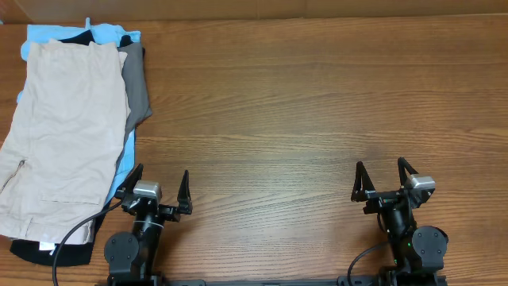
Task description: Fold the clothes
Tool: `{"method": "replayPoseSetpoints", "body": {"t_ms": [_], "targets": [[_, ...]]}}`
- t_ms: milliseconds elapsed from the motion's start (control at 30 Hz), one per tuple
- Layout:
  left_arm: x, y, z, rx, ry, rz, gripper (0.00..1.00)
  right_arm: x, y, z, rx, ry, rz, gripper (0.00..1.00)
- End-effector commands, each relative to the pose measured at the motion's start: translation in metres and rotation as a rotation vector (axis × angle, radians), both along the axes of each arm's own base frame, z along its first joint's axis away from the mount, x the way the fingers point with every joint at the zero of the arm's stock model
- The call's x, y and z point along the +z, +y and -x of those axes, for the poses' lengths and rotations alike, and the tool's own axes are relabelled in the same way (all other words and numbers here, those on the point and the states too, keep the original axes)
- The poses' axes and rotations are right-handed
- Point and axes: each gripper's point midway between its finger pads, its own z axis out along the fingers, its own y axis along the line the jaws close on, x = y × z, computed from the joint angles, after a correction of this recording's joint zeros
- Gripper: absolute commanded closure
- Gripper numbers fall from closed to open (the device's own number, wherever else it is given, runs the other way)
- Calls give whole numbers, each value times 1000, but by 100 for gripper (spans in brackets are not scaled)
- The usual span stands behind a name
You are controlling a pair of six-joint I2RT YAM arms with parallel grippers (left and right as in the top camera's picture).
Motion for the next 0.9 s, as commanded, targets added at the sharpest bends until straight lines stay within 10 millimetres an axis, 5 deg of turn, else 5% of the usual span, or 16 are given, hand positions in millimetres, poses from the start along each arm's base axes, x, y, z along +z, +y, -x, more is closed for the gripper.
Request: {"method": "replayPoseSetpoints", "body": {"t_ms": [0, 433, 867], "targets": [[0, 2, 0, 11, -5, 16, 0, 1, 0, 0, -5, -15, -4, 0], [0, 2, 0, 11, -5, 16, 0, 1, 0, 0, -4, -17, -4, 0], [19, -22, 5, -130, -77, 26, 0, 47, 20, 9, 119, -205, 2, 0]]}}
